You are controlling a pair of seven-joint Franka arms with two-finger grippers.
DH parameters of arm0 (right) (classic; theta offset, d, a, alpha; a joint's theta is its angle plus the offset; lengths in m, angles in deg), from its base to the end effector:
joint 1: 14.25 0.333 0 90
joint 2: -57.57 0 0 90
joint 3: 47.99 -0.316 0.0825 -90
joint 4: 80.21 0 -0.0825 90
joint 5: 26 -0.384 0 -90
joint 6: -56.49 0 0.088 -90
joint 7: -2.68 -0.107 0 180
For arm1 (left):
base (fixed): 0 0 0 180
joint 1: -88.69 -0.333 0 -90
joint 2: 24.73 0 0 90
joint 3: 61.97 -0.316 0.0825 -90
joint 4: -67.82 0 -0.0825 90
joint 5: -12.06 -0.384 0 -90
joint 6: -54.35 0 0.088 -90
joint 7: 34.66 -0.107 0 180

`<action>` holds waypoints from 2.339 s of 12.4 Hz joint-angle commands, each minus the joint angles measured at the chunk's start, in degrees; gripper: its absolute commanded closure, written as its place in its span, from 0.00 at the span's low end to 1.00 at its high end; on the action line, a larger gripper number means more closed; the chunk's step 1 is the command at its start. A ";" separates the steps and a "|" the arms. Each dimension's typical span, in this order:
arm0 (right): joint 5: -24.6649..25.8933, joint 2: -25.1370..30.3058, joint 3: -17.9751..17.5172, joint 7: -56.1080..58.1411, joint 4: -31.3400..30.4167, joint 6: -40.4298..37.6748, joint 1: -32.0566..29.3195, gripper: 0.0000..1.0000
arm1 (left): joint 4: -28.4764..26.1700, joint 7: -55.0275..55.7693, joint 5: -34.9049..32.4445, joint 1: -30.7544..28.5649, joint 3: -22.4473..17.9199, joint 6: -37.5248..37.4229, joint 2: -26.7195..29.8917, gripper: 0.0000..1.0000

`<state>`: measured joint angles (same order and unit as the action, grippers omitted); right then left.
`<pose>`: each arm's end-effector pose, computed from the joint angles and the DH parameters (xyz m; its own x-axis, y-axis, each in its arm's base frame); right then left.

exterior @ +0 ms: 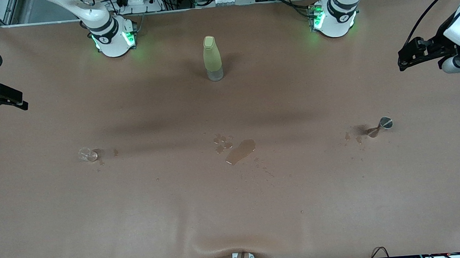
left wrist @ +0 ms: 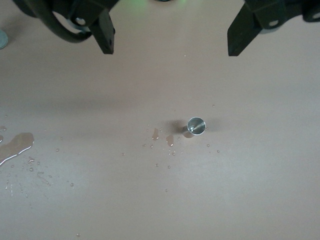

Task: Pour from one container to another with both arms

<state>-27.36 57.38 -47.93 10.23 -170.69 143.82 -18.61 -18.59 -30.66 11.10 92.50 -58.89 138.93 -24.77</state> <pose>0.5487 -0.0398 0.6148 0.9969 0.0558 -0.0546 0.0541 -0.9980 -0.0312 0.5416 -0.0635 0.6453 0.9983 -0.0488 -0.0314 -0.0494 -0.9986 -0.0189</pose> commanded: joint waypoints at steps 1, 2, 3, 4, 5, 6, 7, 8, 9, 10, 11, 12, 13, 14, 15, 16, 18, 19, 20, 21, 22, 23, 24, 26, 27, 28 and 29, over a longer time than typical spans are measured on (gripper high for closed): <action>0.93 1.34 0.56 -0.88 -1.02 0.21 0.75 0.00 | -0.34 0.22 1.04 -0.65 0.26 -0.64 0.74 0.00; 0.93 1.34 0.47 -0.96 -1.02 0.21 0.84 0.00 | -0.25 0.13 1.04 -0.56 0.26 -0.64 0.74 0.00; 0.93 1.34 0.47 -0.96 -1.02 0.30 0.84 0.00 | -0.08 0.13 1.04 -0.47 0.26 -0.64 0.31 0.00; 0.93 1.34 0.47 -0.96 -1.02 0.30 0.58 0.00 | 0.01 0.04 1.04 -0.47 0.26 -0.64 0.39 0.00; 0.93 1.34 0.56 -0.96 -1.02 0.30 0.58 0.00 | 0.18 -0.13 1.13 -0.56 0.26 -0.64 0.39 0.00; 0.93 1.34 0.56 -1.23 -1.02 0.21 0.49 0.00 | 0.19 -0.04 1.13 -0.56 0.26 -0.73 0.30 0.00; 0.93 1.34 0.47 -2.97 -0.93 0.13 0.49 0.00 | 0.19 -0.04 1.13 -0.47 0.26 -0.73 0.22 0.00; 0.93 1.34 0.47 -3.68 -0.93 0.21 0.58 0.00 | 0.10 0.13 1.13 -0.30 0.26 -0.73 0.22 0.00; 0.93 1.34 0.47 -3.86 -0.93 0.13 0.58 0.00 | 0.10 0.22 1.05 -0.38 0.26 -0.64 0.13 0.00; 0.93 1.34 0.47 -4.21 -0.84 0.13 0.66 0.00 | 0.01 -0.04 1.04 -0.56 0.26 -0.64 0.13 0.00; 0.93 1.34 0.47 -6.04 -0.93 0.04 0.58 0.00 | -0.08 0.39 0.96 -0.65 0.18 -0.64 -0.05 0.00; 0.84 1.25 0.47 -7.19 -0.67 0.04 0.58 0.00 | 0.01 1.00 0.70 -0.56 0.09 -0.64 -0.40 0.00; 0.75 1.17 0.47 -7.29 -0.58 -0.05 0.58 0.00 | 0.01 1.01 0.52 -0.56 0.09 -0.29 -1.18 0.00; 0.75 1.16 0.47 -7.38 -0.49 -0.05 0.58 0.00 | 0.10 1.01 0.69 -0.65 0.09 -0.20 -1.19 0.00; 0.75 0.99 0.47 -7.38 -0.14 -0.05 0.49 0.00 | 0.19 0.92 0.87 -0.82 -0.09 -0.11 -1.19 0.00; 0.75 0.55 0.47 -7.21 0.73 -0.05 0.40 0.00 | 0.10 0.92 0.78 -0.91 -0.26 -0.02 -1.28 0.00; 0.66 -0.50 0.47 -7.03 1.97 -0.66 0.14 0.00 | 0.10 1.01 0.87 -2.48 -0.26 0.41 -2.07 0.00; 0.75 -0.51 0.47 -7.12 2.06 -0.75 0.14 0.00 | -0.16 0.84 1.04 -3.71 -0.26 1.11 -2.24 0.00; 0.75 -0.51 0.47 -6.94 1.97 -0.75 0.22 0.00 | -0.17 0.14 1.13 -4.94 -0.18 1.21 -2.94 0.00; 0.58 -0.51 0.47 -6.77 2.06 -0.75 0.05 0.00 | -0.25 -0.13 1.65 -5.65 -0.18 1.21 -3.56 0.00; 0.57 -0.51 0.56 -6.85 2.06 -0.75 0.31 0.00 | -0.17 -0.31 2.36 -7.05 -0.18 1.29 -4.52 0.00; 0.57 -0.51 0.56 -6.77 1.88 -0.84 0.31 0.00 | -0.08 -1.00 2.88 -8.19 -0.18 2.43 -5.23 0.00; 0.57 -0.51 0.56 -6.76 1.88 -0.84 0.31 0.00 | -0.08 -3.97 3.15 -9.68 -0.18 3.48 -5.58 0.00; 0.57 -0.24 0.56 -6.59 1.88 -1.02 0.23 0.00 | 0.01 -12.22 3.24 -12.84 -0.18 4.72 -6.02 0.00; 0.57 -0.15 0.56 -5.89 1.97 -2.84 -0.30 0.00 | 0.10 -16.52 4.37 -14.69 -0.18 5.33 -6.55 0.00; 0.57 0.02 0.56 -4.84 1.97 -3.91 -0.65 0.00 | 0.10 -20.40 5.60 -15.93 -0.26 5.60 -6.99 0.00; 0.57 0.11 0.56 -3.79 1.97 -4.27 -1.00 0.00 | 0.19 -25.13 6.22 -17.77 -0.18 5.86 -8.04 0.00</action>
<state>-27.33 57.26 -47.33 4.70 -169.65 141.34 -18.79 -19.05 -48.86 15.28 77.62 -59.52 144.04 -31.48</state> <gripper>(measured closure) 0.000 0.000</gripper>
